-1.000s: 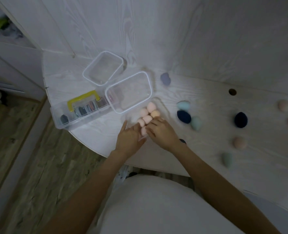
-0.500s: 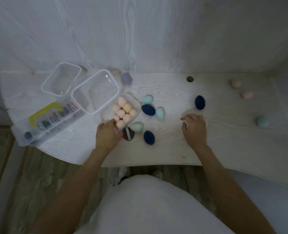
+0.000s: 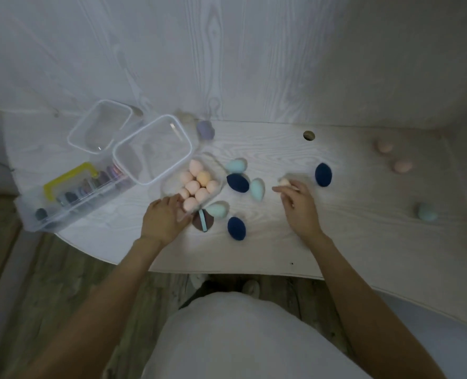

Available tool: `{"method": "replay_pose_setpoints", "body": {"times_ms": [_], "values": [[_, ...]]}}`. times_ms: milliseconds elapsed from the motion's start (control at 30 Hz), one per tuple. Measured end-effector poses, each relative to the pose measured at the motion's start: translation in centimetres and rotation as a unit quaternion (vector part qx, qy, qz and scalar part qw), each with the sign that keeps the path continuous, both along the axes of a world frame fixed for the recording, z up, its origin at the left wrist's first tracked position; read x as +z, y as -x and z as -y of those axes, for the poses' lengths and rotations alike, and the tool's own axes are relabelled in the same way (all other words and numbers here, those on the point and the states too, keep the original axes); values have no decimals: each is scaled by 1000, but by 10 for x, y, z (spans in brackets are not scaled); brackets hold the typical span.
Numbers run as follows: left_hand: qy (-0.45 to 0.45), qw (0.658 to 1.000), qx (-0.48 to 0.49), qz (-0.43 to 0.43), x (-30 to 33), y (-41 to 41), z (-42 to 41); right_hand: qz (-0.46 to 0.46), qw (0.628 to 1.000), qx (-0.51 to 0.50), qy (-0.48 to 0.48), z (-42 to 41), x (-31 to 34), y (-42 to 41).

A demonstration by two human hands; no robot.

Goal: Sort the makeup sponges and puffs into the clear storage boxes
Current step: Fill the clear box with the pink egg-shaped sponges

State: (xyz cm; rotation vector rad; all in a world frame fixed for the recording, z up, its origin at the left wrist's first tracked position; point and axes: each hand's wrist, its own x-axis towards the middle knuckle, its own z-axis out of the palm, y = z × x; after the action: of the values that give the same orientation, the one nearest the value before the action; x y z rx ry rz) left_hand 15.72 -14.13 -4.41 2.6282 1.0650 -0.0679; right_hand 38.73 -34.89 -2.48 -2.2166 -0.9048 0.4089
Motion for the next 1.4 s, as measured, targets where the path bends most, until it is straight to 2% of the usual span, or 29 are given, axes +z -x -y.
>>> {"method": "replay_pose_setpoints", "body": {"times_ms": [100,200,333,467,600,700,733,900,967,1067,1133,1200,1233,1267,1300,1400], "values": [[2,1000,1,12,2,0,1,-67,993,100,-2,-52,19,35],[-8,1000,0,28,-3,4,-1,-95,982,163,8,-108,27,66],[8,1000,12,22,-8,2,-2,-61,977,200,-35,-170,24,88],[14,999,15,50,-15,3,-5,16,957,291,-7,-197,8,95],[17,999,16,40,-21,5,-6,106,906,407,53,-209,0,92],[14,999,5,41,-20,5,-8,205,833,498,125,-212,-13,79],[7,999,0,43,-19,4,-8,209,818,516,146,-212,-15,76],[-2,999,-2,38,-17,2,-9,282,781,536,151,-222,-14,79],[-6,999,-3,36,-19,2,-10,339,756,531,180,-229,-9,80],[-13,999,-13,38,-24,3,-12,354,732,530,243,-233,-5,84],[-11,999,-22,35,-23,3,-13,351,735,519,260,-232,-13,85],[-11,999,-29,36,-21,2,-11,298,774,487,272,-232,-13,85],[-15,999,-34,39,-20,1,-11,293,777,489,268,-232,-11,84],[-11,999,-35,39,-18,0,-11,308,768,500,256,-231,-9,84],[-3,999,-32,36,-15,0,-10,297,782,495,237,-229,-6,83],[-2,998,-30,-50,-5,0,-9,279,824,467,158,-218,-4,78]]}}
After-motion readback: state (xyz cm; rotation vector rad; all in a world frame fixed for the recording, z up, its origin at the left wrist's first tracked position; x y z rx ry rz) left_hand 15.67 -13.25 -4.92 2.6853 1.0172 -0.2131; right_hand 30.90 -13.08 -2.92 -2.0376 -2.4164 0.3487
